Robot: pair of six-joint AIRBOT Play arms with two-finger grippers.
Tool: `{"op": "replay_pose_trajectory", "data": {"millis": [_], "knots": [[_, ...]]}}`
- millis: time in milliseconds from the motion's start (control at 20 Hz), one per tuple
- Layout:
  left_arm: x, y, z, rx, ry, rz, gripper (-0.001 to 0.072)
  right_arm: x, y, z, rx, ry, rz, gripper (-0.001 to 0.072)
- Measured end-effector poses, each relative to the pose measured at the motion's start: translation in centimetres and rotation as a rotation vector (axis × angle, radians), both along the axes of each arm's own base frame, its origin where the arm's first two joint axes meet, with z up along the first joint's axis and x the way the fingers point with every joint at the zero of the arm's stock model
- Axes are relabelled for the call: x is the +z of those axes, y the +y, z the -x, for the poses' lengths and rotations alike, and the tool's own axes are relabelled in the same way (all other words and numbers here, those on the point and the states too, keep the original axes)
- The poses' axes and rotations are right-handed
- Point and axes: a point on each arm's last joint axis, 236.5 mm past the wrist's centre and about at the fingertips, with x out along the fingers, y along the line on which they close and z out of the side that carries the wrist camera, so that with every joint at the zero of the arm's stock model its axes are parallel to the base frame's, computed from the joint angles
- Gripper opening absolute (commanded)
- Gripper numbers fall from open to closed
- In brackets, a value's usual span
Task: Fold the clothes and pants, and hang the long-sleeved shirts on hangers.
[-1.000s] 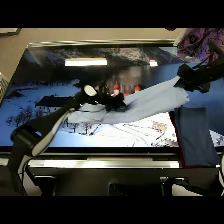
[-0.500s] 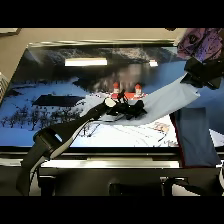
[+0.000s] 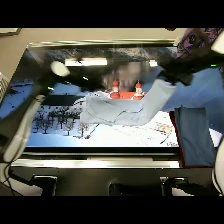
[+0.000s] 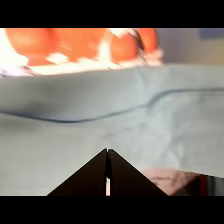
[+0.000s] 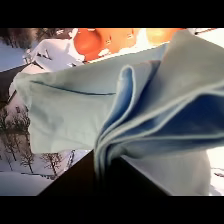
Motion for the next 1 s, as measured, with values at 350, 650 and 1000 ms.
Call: {"op": "replay_pose_trajectory", "data": {"millis": [350,650,1000], "knots": [[7.1,15.6,-1.1,0.23,-0.104,-0.115,0.0018,-3.9,14.4,-0.8,0.065,-0.016,-0.069,0.0031],[7.9,18.6,-0.5,0.245,-0.117,-0.152,0.0019,-9.6,21.6,-1.3,0.08,0.026,-0.1,0.0032],[8.0,19.0,-0.3,0.242,-0.118,-0.16,0.0019,-14.2,25.2,-1.2,0.077,0.106,-0.151,0.0032]]}}
